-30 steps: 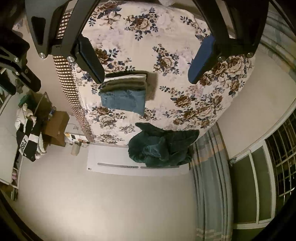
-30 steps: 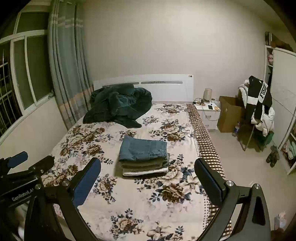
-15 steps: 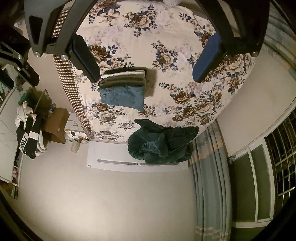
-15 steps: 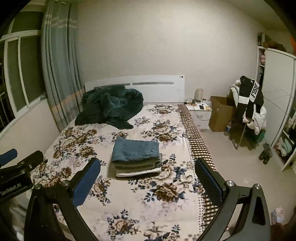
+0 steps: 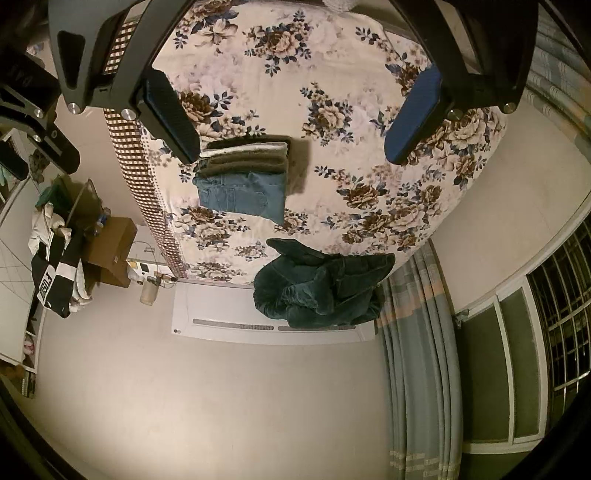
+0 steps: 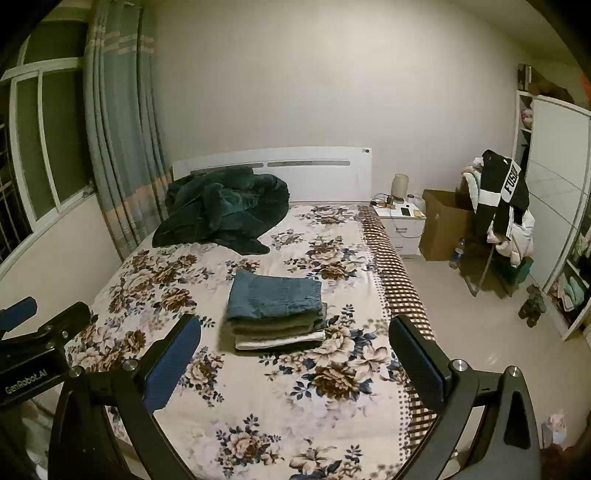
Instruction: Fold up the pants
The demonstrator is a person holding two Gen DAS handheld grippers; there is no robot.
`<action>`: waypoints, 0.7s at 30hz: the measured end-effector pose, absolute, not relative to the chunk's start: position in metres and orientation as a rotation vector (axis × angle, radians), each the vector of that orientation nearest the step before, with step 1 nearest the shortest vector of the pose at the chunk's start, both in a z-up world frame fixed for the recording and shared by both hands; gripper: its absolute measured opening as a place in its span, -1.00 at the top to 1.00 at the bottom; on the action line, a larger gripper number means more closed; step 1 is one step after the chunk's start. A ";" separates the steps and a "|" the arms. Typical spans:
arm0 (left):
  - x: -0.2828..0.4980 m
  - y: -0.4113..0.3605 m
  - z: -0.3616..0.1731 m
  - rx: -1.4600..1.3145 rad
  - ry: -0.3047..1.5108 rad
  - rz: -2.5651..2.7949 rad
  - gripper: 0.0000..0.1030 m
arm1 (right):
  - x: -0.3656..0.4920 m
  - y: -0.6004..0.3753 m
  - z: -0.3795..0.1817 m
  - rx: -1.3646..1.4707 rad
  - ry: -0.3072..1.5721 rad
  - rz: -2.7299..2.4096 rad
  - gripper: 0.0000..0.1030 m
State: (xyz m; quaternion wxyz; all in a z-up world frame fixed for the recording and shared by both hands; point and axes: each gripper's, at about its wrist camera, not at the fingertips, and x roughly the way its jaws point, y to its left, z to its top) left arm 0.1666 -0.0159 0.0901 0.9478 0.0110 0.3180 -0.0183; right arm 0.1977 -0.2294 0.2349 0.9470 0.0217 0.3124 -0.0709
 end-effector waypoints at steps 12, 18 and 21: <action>0.166 -0.010 0.092 0.021 0.657 -0.051 -0.99 | 0.201 -0.227 0.232 0.047 0.641 -0.137 -1.00; 0.167 -0.015 0.093 0.020 0.659 -0.056 -0.99 | 0.201 -0.227 0.233 0.046 0.640 -0.140 -1.00; 0.167 -0.015 0.093 0.020 0.660 -0.057 -0.99 | 0.201 -0.227 0.233 0.048 0.642 -0.140 -1.00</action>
